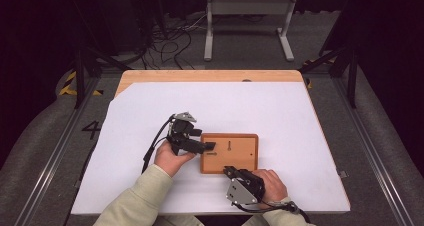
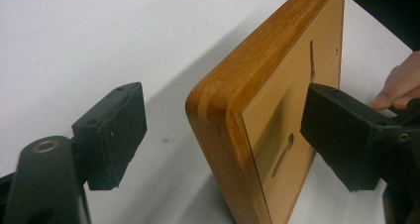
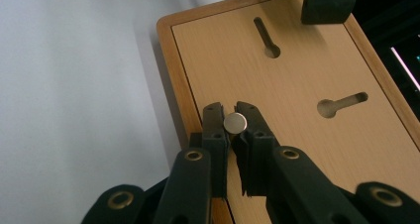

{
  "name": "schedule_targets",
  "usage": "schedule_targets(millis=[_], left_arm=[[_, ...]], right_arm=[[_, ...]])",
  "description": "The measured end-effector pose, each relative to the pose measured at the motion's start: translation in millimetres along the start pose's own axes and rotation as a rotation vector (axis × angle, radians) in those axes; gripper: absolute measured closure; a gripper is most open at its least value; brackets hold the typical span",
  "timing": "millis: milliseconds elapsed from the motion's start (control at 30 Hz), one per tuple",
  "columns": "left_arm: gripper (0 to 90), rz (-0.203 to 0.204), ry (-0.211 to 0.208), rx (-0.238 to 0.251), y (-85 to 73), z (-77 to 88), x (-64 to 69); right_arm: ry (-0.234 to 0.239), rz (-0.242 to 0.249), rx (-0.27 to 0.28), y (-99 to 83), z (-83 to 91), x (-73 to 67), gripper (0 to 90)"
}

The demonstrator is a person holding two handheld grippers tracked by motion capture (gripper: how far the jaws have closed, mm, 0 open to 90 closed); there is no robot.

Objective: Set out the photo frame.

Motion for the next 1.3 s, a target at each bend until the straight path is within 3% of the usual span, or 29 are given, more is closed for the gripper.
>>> schedule_targets(millis=[367, 567, 800, 1300], left_arm=[[16.3, -0.004, -0.049, 0.003, 4.2, -17.5, 1.1], [15.1, 0.006, -0.11, 0.013, 5.2, -25.8, 2.6], [15.3, -0.062, -0.16, -0.019, 11.7, -39.3, 14.6], [16.9, -0.028, -0.202, -0.014, 9.5, -41.2, 12.0]], right_arm=[[-0.018, 0.001, 0.006, -0.5, 0.4, -0.2, 83.7], [-0.024, 0.003, 0.004, -1.3, 1.2, -0.6, 83.8], [-0.032, -0.005, 0.001, -4.4, 3.3, -0.2, 84.1], [-0.047, -0.007, -0.005, -7.0, 5.0, -0.2, 84.7]])
Point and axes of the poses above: each handheld gripper's, and its own axes: z roughly backward along the jaws, y roughly out of its top, x roughly to its right, the point moved 10 cm from there along -z, roughly forward along the jaws, and after that the axes turned 11 degrees about -z, right-handed, at the moved point
